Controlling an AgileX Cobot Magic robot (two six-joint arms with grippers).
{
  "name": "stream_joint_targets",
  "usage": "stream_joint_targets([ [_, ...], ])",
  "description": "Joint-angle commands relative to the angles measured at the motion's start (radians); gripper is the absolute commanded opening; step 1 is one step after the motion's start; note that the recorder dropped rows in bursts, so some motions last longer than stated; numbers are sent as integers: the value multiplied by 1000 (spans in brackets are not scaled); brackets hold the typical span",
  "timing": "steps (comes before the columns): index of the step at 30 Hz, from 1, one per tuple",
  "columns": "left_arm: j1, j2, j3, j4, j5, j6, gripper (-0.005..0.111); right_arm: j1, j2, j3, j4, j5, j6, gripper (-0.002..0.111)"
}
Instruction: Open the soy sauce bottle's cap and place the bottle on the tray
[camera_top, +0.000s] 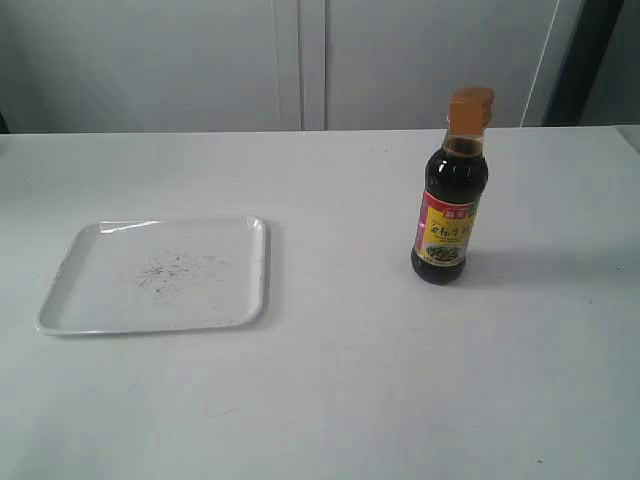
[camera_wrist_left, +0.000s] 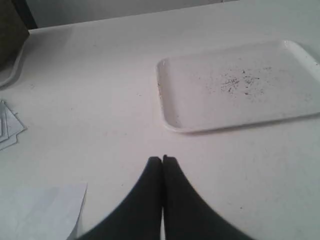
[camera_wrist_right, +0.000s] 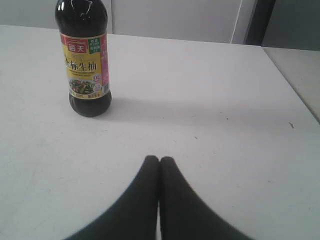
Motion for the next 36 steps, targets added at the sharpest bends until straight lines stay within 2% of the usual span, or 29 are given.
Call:
stream_joint_targets([
  [1, 4, -5, 4, -15, -78, -4, 0, 2, -6, 1, -3, -3, 3, 0],
  [7, 4, -5, 4, -18, -153, -56, 0, 2, -6, 1, -3, -3, 3, 0],
  [15, 2, -5, 4, -21, -365, -118, 0, 2, -6, 1, -3, -3, 3, 0],
  [19, 2, 31, -67, -21, -369, -121, 0, 2, -6, 1, -3, -3, 3, 0],
  [25, 2, 192, -187, 0, -436, -128, 0, 2, -6, 1, -3, -3, 3, 0],
  [27, 2, 291, -242, 82, -456, -192, 0, 2, -6, 1, -3, -3, 3, 0],
  [30, 2, 455, -296, 393, -640, -466, 0, 2, -6, 1, -3, -3, 3, 0],
  [32, 2, 555, -340, 541, -720, -596, 0, 2, -6, 1, -3, -3, 3, 0],
  [36, 2, 758, -425, 703, -889, -733, 0, 2, -6, 1, -3, -3, 3, 0],
])
